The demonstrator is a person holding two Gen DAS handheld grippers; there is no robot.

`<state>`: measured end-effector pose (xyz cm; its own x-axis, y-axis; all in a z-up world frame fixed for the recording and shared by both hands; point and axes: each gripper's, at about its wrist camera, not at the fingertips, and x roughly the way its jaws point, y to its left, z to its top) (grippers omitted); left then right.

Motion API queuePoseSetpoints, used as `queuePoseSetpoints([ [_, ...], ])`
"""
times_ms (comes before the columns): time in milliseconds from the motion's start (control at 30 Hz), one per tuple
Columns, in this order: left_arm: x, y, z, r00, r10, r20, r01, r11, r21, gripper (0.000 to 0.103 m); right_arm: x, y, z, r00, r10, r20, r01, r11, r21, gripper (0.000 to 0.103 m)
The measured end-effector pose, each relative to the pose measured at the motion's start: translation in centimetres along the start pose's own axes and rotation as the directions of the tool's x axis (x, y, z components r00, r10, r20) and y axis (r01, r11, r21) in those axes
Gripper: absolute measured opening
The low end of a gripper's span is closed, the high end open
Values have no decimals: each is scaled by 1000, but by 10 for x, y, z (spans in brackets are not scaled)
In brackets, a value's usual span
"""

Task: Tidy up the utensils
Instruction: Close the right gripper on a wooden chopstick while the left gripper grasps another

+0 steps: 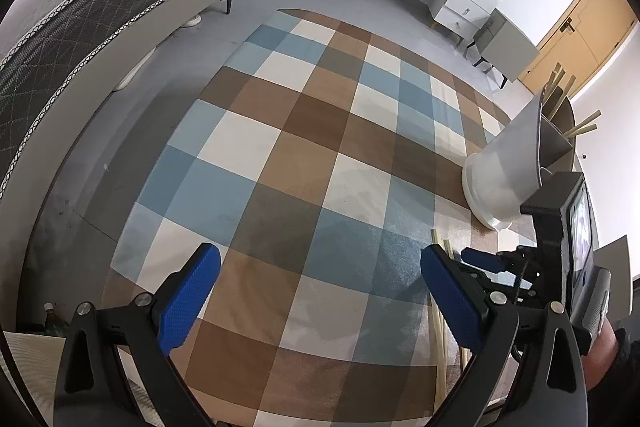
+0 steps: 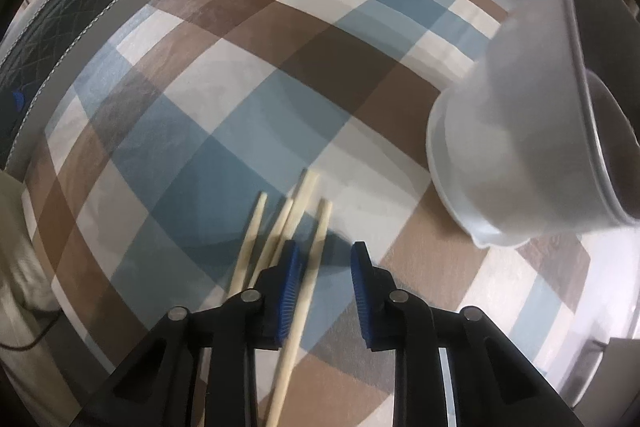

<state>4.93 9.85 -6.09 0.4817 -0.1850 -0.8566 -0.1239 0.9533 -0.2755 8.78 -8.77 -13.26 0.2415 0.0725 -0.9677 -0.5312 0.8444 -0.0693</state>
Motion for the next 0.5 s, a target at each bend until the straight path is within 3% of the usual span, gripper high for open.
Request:
queuePoseSetpoints([
  [100,1,1,0,1000,-1,-5,1,1000,-4,98,1,2,6,1000,3,6,-3,1000,4,18],
  [200,2,1,1,1000,1,-11,-1,1000,-4,98,0,6,8,1000,10,19,-11,999,30,5],
  [367,3,1,1,1000,2,-13,-2,1000,3,98,-5,10,2,998,12,62,-16,998,67,4],
  [500,6,1,-1,1000,11,-17,-11,1000,11,98,-25,-6,-8,989,19,149,-43,987,158,4],
])
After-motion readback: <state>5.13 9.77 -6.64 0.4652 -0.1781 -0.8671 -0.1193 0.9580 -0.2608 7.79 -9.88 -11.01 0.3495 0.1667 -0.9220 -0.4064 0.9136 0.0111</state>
